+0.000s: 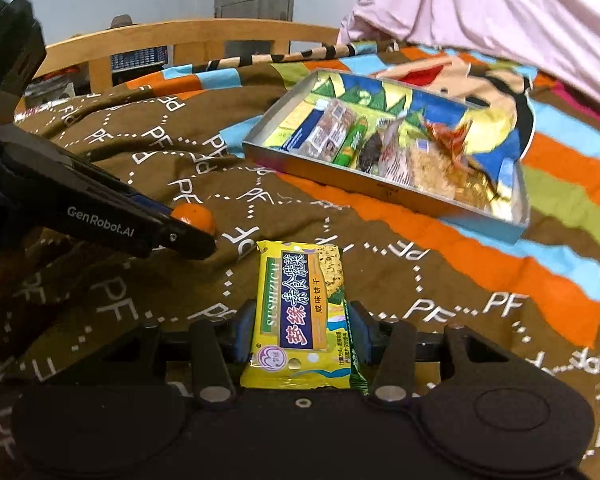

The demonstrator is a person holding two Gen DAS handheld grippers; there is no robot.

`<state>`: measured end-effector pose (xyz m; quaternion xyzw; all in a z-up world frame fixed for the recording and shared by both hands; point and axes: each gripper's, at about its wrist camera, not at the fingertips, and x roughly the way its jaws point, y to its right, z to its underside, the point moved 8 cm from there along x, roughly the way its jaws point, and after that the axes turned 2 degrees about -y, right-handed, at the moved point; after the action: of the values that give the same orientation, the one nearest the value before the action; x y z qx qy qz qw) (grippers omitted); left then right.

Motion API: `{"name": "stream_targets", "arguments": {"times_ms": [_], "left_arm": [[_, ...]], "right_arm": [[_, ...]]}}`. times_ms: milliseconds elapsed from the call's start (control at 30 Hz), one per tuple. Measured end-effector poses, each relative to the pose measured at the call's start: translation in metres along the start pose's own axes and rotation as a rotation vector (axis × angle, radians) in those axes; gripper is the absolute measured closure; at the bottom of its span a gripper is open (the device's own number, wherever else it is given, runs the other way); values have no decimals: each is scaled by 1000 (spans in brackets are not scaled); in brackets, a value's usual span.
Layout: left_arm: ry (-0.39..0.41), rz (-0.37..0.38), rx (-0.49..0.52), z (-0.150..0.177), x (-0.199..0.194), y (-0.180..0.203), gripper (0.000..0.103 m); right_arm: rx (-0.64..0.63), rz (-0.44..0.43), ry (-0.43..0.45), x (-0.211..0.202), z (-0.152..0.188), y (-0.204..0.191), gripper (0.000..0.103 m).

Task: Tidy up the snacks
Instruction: 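Lift and carry the orange and biscuit packet over the tray with both tools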

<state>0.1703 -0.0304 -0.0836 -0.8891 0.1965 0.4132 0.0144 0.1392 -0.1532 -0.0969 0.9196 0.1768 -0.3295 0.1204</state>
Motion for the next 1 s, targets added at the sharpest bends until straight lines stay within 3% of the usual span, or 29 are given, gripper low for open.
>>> {"name": "stream_targets", "arguments": {"times_ms": [367, 667, 1000], "left_arm": [[48, 4, 7, -14, -12, -1, 68], [117, -43, 2, -38, -16, -16, 68], [239, -121, -5, -105, -4, -47, 68]], "right_arm": [[15, 53, 118, -15, -25, 15, 53], [34, 80, 237, -5, -64, 41, 53], [36, 88, 324, 34, -126, 64, 53]]}}
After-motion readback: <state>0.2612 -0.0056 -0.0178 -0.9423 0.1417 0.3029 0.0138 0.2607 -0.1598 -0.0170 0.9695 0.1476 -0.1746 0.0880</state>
